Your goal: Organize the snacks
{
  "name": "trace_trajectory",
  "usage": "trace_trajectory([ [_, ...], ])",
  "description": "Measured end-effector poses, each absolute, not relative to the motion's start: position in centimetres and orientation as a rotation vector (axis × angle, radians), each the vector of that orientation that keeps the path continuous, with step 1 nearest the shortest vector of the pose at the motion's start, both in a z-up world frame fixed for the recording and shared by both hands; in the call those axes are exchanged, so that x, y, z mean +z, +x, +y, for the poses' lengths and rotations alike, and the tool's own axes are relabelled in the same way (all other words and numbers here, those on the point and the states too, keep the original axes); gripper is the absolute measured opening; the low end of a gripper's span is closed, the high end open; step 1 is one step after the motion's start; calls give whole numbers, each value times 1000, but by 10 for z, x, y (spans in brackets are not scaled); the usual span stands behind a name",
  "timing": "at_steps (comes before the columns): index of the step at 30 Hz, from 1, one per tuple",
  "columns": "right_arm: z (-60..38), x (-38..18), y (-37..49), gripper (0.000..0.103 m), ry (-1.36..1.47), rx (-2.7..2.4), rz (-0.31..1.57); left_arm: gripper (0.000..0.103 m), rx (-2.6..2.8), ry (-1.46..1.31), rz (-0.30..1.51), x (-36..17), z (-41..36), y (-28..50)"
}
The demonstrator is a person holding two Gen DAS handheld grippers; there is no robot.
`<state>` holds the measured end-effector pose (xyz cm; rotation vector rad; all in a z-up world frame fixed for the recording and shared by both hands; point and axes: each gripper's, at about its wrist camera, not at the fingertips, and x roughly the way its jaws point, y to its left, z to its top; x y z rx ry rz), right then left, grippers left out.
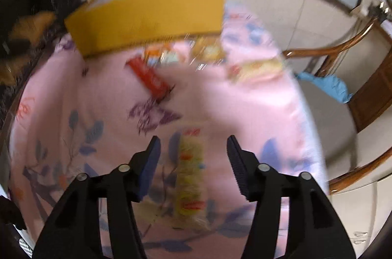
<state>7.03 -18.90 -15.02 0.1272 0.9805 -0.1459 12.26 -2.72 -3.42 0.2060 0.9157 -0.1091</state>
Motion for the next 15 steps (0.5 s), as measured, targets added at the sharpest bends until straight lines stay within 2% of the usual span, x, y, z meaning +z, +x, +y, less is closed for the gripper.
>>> trace_trajectory([
  [3, -181, -178, 79, 67, 128, -117, 1009, 43, -109, 210, 918, -35, -25, 123],
  [4, -176, -184, 80, 58, 109, -108, 1025, 43, -108, 214, 921, -35, -25, 122],
  [5, -166, -183, 78, 39, 46, -82, 997, 43, -106, 220, 926, -36, -24, 122],
  [7, -160, -176, 78, 29, 38, -32, 1018, 43, -109, 222, 932, -37, -23, 121],
  [9, -163, -163, 77, 29, 90, -33, 1032, 43, -113, 219, 929, -36, -22, 119],
  [15, -170, -102, 64, 28, 95, -48, 895, 43, -100, 213, 897, -23, -19, 117],
])
